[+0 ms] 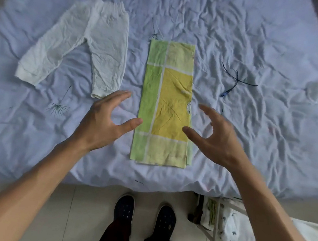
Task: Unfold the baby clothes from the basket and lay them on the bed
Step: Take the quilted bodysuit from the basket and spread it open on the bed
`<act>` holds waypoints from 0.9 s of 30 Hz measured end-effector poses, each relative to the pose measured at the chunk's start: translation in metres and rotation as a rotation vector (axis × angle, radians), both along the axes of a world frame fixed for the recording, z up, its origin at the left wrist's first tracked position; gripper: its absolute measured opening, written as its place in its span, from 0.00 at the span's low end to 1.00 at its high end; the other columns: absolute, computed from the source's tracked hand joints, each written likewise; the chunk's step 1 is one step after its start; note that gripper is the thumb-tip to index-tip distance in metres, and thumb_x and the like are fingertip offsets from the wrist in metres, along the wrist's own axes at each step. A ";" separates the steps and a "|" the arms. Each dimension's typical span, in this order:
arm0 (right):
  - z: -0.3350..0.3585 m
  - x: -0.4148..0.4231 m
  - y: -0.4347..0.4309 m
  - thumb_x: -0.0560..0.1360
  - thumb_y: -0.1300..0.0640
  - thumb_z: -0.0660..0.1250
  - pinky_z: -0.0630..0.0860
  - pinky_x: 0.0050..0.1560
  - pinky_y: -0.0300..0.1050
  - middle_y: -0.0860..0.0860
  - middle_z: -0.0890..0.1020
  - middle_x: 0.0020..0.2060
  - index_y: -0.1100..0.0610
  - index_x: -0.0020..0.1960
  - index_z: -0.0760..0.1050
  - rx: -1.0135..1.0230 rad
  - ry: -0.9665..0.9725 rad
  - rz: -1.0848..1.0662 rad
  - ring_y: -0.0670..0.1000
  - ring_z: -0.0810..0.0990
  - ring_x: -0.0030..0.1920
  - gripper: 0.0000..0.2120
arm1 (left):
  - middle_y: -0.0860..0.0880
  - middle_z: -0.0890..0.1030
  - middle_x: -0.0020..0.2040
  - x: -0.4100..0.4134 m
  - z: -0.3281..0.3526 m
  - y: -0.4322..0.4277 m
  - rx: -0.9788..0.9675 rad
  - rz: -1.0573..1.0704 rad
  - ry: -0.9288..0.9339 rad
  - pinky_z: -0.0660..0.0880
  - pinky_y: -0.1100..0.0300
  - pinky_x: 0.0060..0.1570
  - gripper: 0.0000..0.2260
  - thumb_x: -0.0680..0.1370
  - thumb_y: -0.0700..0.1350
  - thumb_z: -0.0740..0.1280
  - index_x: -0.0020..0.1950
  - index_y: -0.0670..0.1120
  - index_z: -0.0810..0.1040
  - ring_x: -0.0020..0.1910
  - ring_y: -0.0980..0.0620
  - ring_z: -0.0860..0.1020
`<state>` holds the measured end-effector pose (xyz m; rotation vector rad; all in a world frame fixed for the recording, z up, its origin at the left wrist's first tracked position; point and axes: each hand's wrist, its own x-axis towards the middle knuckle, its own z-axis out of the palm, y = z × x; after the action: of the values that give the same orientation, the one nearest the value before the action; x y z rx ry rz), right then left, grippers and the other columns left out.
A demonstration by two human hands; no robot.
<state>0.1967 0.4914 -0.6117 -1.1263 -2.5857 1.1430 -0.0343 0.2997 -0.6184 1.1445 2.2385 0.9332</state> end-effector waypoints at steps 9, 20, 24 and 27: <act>0.278 -0.012 0.035 0.73 0.27 0.59 0.57 0.79 0.56 0.53 0.60 0.81 0.55 0.80 0.60 0.437 -0.113 -0.009 0.53 0.55 0.81 0.46 | 0.46 0.69 0.79 -0.012 0.285 0.024 -0.036 0.094 0.509 0.54 0.45 0.79 0.44 0.68 0.78 0.57 0.69 0.45 0.77 0.81 0.48 0.61; 0.486 0.033 0.019 0.74 0.25 0.54 0.55 0.79 0.58 0.53 0.56 0.82 0.55 0.81 0.56 0.565 -0.042 -0.160 0.55 0.50 0.82 0.46 | 0.47 0.59 0.84 0.026 0.483 -0.003 -0.059 0.208 0.562 0.55 0.43 0.80 0.53 0.68 0.80 0.47 0.82 0.45 0.60 0.83 0.48 0.54; 0.507 0.044 0.018 0.72 0.23 0.55 0.55 0.78 0.57 0.53 0.56 0.82 0.54 0.81 0.56 0.583 -0.010 -0.223 0.55 0.49 0.82 0.48 | 0.47 0.57 0.84 0.028 0.507 -0.003 -0.028 0.261 0.591 0.53 0.42 0.80 0.51 0.70 0.79 0.47 0.82 0.46 0.58 0.83 0.48 0.52; 0.520 0.054 0.008 0.71 0.23 0.55 0.55 0.79 0.58 0.53 0.56 0.82 0.54 0.81 0.55 0.605 -0.012 -0.246 0.56 0.49 0.82 0.49 | 0.49 0.54 0.85 0.035 0.516 -0.008 -0.033 0.246 0.625 0.51 0.42 0.80 0.51 0.70 0.80 0.45 0.82 0.47 0.57 0.84 0.48 0.50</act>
<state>0.2504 0.4997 -0.0921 -1.2333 -2.4388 0.2661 0.0006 0.2913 -0.1020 1.2963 2.9336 0.6799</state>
